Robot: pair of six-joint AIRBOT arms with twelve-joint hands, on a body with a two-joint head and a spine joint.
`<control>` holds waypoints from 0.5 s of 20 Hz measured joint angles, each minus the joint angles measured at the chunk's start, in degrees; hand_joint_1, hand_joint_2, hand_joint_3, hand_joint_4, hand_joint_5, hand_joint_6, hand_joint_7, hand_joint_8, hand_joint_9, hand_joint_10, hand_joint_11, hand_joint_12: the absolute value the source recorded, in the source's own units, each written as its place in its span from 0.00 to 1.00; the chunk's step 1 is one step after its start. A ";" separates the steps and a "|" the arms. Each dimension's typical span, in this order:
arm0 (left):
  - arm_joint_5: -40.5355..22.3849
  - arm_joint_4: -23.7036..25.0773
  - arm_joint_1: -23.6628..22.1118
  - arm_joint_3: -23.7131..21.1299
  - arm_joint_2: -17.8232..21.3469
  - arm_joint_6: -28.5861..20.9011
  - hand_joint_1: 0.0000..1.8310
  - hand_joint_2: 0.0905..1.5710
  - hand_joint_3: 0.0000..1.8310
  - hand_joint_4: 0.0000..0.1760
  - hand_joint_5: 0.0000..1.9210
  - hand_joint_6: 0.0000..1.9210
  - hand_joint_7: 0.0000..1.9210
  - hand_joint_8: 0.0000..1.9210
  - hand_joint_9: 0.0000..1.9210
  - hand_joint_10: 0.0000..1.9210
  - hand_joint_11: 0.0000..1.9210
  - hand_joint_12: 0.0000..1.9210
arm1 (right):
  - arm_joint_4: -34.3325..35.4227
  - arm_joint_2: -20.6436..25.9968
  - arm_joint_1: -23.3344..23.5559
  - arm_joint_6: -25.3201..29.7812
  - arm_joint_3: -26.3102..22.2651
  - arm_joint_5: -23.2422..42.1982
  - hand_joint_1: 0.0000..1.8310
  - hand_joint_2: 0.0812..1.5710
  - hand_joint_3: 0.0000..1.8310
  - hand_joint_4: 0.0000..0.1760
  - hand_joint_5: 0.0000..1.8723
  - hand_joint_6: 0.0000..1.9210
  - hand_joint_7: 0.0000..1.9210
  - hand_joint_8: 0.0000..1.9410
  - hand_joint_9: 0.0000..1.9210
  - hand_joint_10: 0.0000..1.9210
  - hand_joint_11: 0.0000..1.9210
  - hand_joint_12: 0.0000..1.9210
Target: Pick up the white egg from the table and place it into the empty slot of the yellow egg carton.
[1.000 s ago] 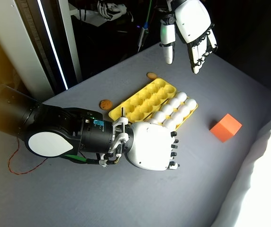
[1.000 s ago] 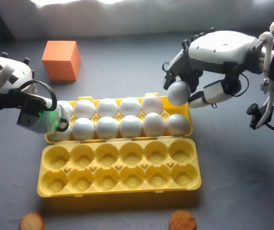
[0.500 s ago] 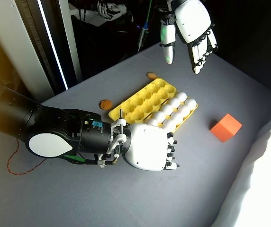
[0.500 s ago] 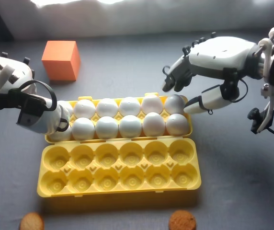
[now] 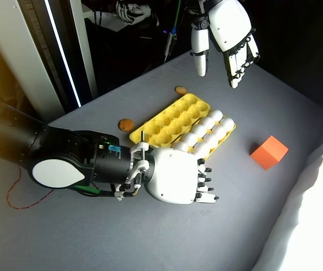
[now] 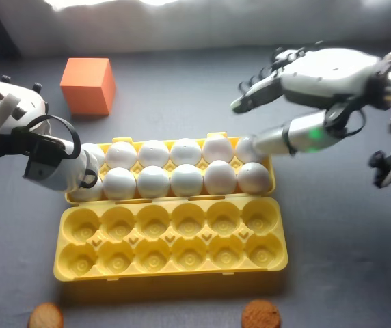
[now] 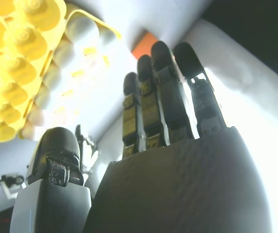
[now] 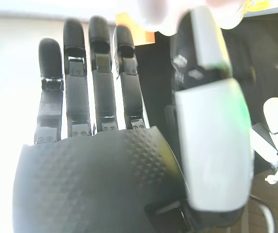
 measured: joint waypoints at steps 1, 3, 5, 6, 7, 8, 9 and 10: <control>0.00 0.00 0.00 0.00 0.00 -0.02 0.00 0.83 0.00 0.00 0.17 0.00 0.22 0.00 0.24 0.00 0.00 0.66 | 0.17 1.38 0.00 -2.67 -1.05 0.83 0.00 0.83 0.00 0.00 0.24 0.00 0.24 0.00 0.19 0.04 0.00 0.53; -0.04 0.00 0.00 0.00 0.00 -0.13 0.00 0.83 0.00 0.00 0.18 0.00 0.23 0.00 0.24 0.00 0.01 0.65 | 0.17 5.18 0.98 -9.77 -4.98 1.55 0.00 0.84 0.00 0.00 0.24 0.00 0.24 0.00 0.19 0.03 0.00 0.54; -0.17 0.00 0.00 0.02 0.00 -0.20 0.00 0.83 0.00 0.00 0.17 0.00 0.22 0.00 0.23 0.00 0.00 0.64 | 0.11 9.03 1.90 -15.19 -9.20 1.79 0.01 0.84 0.00 0.00 0.25 0.00 0.25 0.01 0.22 0.04 0.00 0.55; -0.04 0.00 0.00 0.00 0.00 -0.20 0.00 0.83 0.00 0.00 0.18 0.00 0.22 0.00 0.23 0.00 0.01 0.65 | 0.09 11.15 2.08 -17.09 -11.41 2.03 0.02 0.84 0.00 0.00 0.26 0.01 0.26 0.01 0.22 0.04 0.00 0.56; 0.00 0.00 0.00 0.00 0.00 -0.20 0.00 0.83 0.00 0.00 0.17 0.00 0.22 0.00 0.24 0.00 0.01 0.65 | -0.02 13.05 2.19 -19.15 -13.35 2.14 0.02 0.84 0.00 0.00 0.26 0.01 0.26 0.00 0.22 0.03 0.00 0.56; 0.00 0.00 0.00 0.00 0.00 -0.20 0.00 0.83 0.00 0.00 0.17 0.00 0.23 0.00 0.24 0.01 0.01 0.65 | -0.09 14.58 2.19 -20.33 -14.73 2.10 0.00 0.85 0.00 0.00 0.25 0.00 0.25 0.00 0.21 0.03 0.00 0.56; 0.00 -0.02 0.00 0.00 0.00 -0.20 0.00 0.83 0.00 0.00 0.16 0.00 0.21 0.00 0.23 0.00 0.00 0.64 | -0.09 16.63 2.19 -21.09 -16.26 1.73 0.00 0.84 0.00 0.00 0.25 0.00 0.25 0.00 0.21 0.03 0.00 0.56; -0.02 0.00 0.00 0.00 0.00 -0.20 0.00 0.83 0.00 0.00 0.18 0.00 0.23 0.00 0.25 0.00 0.02 0.64 | -0.02 18.14 2.16 -21.09 -17.20 1.09 0.00 0.85 0.00 0.00 0.24 0.00 0.25 0.00 0.21 0.03 0.00 0.55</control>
